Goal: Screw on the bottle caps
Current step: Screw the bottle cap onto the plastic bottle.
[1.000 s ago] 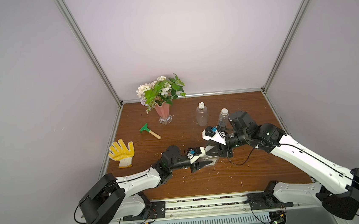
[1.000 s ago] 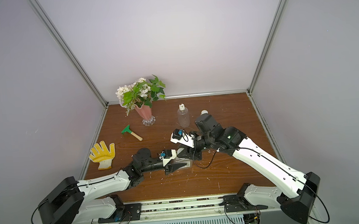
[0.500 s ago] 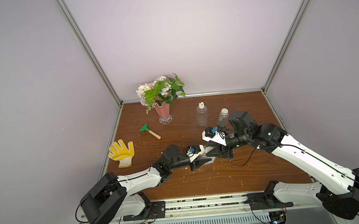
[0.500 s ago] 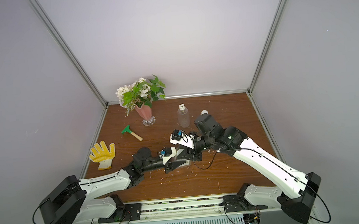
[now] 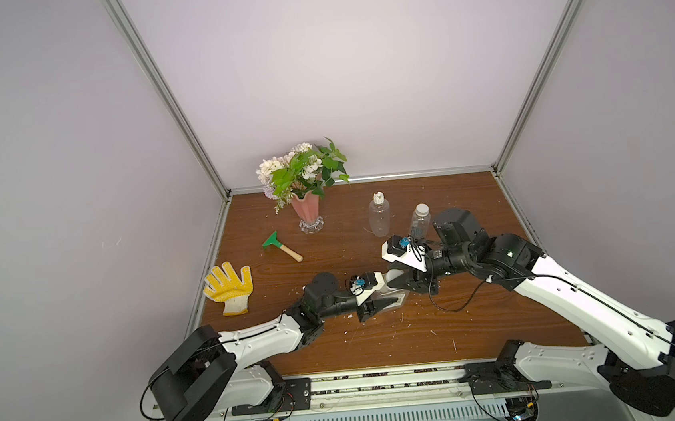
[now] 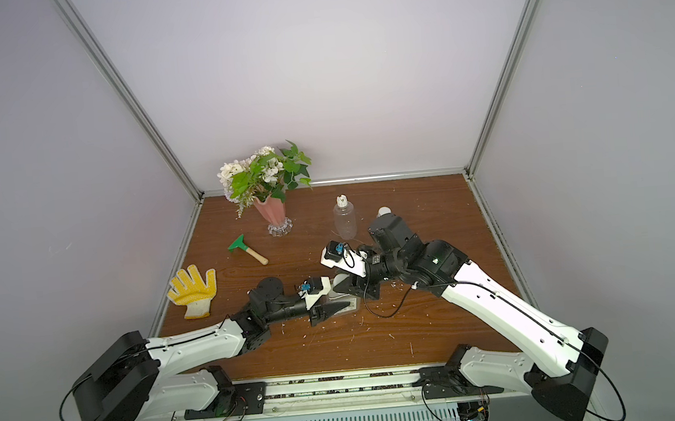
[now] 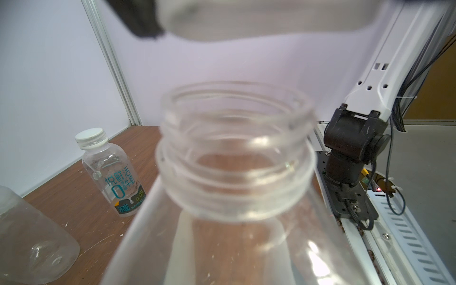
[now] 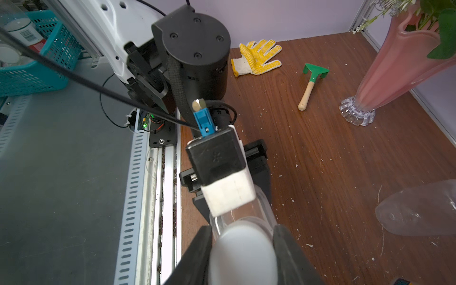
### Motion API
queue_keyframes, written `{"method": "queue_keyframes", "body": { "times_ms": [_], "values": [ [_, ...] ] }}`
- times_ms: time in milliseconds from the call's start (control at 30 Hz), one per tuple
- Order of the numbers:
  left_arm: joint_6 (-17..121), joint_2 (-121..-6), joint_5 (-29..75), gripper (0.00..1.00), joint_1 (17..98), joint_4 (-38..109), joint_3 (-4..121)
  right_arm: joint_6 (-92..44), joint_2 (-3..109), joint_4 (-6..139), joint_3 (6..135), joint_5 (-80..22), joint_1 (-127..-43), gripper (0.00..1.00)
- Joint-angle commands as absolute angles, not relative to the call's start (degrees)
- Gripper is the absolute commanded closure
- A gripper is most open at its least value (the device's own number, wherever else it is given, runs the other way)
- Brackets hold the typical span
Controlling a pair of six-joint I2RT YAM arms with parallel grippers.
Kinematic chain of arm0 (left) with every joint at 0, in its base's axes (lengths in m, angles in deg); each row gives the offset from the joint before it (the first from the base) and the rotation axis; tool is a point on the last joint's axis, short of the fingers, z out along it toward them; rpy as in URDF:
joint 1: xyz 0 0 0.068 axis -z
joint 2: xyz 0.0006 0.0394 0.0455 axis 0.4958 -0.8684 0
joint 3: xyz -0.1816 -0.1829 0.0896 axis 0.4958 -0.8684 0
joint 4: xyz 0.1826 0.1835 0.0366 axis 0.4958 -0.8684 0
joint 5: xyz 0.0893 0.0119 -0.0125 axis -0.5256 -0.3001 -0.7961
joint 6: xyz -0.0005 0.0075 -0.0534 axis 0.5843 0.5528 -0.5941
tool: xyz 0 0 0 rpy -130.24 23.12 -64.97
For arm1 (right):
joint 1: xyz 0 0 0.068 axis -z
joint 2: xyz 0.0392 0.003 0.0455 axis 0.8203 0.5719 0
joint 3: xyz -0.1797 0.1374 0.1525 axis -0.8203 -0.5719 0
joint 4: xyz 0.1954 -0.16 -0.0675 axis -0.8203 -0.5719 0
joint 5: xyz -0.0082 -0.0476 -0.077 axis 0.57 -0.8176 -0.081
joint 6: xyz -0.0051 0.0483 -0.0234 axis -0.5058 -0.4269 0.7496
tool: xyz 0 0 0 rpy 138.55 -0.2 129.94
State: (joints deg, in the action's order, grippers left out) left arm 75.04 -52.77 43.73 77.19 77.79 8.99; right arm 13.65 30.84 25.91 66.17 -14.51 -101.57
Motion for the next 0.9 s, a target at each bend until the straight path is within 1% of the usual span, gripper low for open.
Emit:
{"method": "queue_keyframes", "body": {
  "times_ms": [0,267,467,600,867],
  "values": [
    [74.83,-51.7,43.98,0.54,76.65,77.43,10.36,14.3,31.18,26.27,65.35,-11.68,-101.9,0.59],
    [74.83,-52.07,43.93,0.54,76.65,77.28,10.62,14.58,31.58,26.59,63.74,-12.12,-101.92,0.59],
    [74.83,-51.99,44.16,0.54,76.66,77.28,10.74,13.1,31.04,30.14,62.57,-18.17,-101.96,0.59],
    [74.87,-52.11,44.31,0.54,76.61,77.28,10.73,12.5,30.23,32.43,62.24,-20.19,-101.91,0.59],
    [74.88,-52.83,44.31,0.54,76.62,77.28,10.97,12.39,29.12,33.95,63.86,-19.88,-101.79,0.59]
  ]
}}
